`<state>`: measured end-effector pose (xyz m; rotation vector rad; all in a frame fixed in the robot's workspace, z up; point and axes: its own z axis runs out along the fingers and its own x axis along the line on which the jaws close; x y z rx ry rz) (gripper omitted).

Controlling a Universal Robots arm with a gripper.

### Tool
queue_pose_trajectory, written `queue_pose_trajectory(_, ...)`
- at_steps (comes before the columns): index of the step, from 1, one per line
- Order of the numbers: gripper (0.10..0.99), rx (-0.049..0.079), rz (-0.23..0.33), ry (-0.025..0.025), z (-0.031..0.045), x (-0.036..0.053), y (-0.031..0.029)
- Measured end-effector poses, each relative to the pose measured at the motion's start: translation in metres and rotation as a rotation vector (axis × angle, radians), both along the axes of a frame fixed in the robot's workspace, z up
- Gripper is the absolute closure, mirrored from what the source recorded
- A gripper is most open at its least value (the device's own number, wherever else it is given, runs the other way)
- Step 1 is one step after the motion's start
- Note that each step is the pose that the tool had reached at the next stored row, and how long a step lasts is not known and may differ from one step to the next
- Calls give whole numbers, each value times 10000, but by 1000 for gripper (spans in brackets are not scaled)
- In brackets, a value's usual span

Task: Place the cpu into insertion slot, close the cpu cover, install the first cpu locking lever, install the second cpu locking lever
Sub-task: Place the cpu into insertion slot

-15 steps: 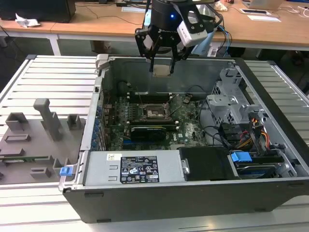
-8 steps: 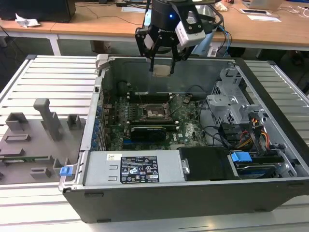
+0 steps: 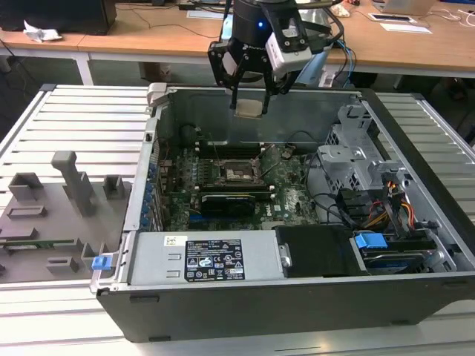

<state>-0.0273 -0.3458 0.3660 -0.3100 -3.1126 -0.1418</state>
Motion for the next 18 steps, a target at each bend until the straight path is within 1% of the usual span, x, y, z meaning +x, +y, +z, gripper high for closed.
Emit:
queue_pose_trajectory(6,545,1,-351,0,-1,0,0)
queue_pose_trajectory(18,545,-1,-1444,0,-6,0,0)
